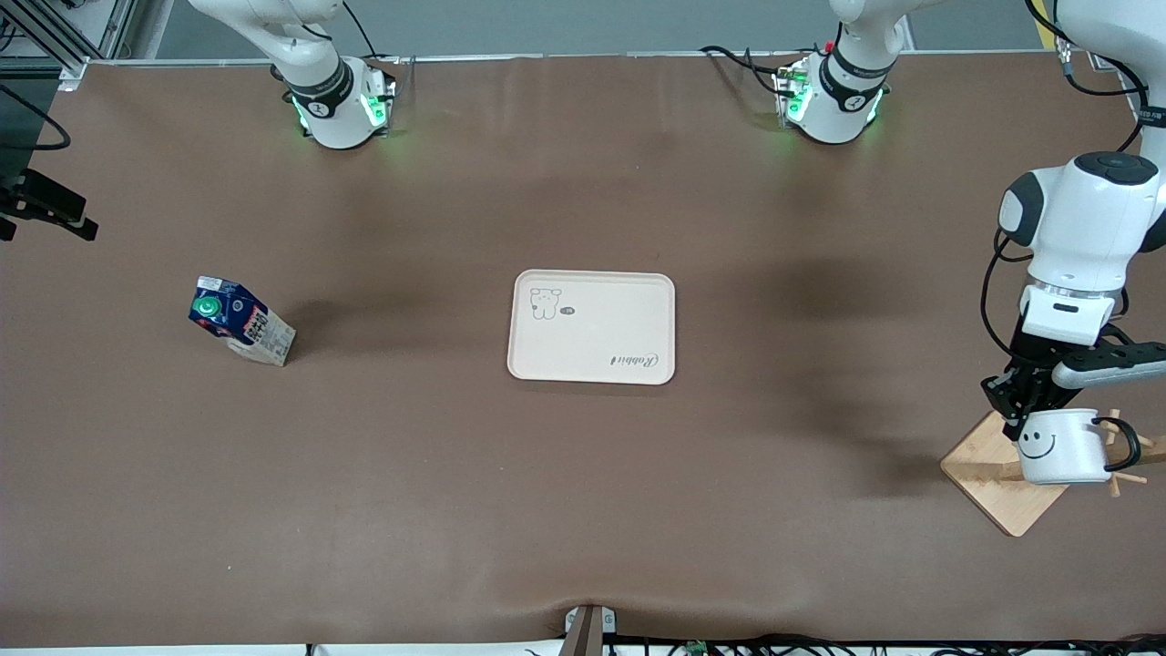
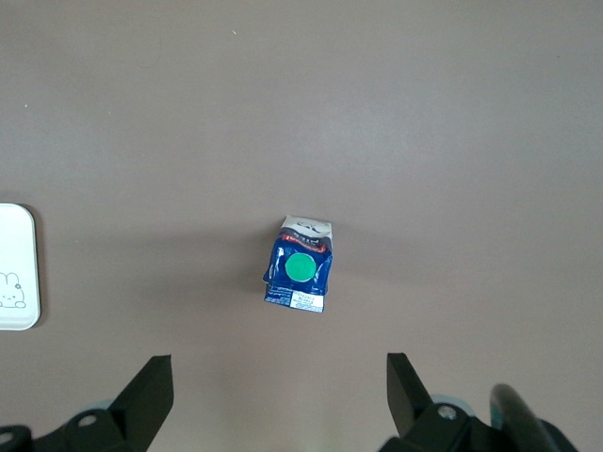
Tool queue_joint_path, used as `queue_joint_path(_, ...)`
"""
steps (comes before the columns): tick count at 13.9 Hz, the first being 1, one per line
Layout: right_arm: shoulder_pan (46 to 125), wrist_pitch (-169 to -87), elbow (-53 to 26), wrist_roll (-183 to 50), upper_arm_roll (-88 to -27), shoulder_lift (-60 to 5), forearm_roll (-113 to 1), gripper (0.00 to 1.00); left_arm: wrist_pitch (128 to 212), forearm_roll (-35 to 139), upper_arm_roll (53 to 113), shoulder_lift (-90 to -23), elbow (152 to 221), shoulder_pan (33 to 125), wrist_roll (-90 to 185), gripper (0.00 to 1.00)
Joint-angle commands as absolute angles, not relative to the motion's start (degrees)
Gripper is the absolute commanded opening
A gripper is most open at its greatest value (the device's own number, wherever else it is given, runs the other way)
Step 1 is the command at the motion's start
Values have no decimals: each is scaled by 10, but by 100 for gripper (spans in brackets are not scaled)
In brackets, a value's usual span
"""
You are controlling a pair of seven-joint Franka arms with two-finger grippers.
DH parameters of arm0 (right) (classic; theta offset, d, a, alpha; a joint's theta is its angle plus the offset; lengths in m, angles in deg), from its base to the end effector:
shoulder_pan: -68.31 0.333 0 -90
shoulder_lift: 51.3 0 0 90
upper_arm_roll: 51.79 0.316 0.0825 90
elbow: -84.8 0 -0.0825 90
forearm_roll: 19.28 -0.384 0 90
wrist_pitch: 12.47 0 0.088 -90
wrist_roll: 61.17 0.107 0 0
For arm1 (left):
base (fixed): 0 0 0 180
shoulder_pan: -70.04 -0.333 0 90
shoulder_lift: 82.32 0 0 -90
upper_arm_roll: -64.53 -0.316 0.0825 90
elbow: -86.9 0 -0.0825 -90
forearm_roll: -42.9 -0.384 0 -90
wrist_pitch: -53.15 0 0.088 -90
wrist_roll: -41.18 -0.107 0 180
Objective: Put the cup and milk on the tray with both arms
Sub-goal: 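Lift the white mug off the stand with the left gripper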
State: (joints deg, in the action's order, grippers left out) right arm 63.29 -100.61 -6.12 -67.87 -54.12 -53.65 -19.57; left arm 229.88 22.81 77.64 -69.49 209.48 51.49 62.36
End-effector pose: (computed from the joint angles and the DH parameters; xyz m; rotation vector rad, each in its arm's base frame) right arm 0.5341 -0.0688 0.6365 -3.1339 0.0175 0.0104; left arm 0.6113 0.0361 0.3863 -2.9264 -0.2151 -1.1220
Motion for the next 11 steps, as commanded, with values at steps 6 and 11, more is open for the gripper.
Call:
queue_joint_path(6, 626, -1003, -48, -678, -536, -529, -189, 100, 2170, 220, 820, -749, 2089, 514, 626, 0)
queue_joint_path(11, 625, -1003, -48, -677, -536, -529, -190, 100, 2030, 230, 878, -764, 2036, 514, 636, 0)
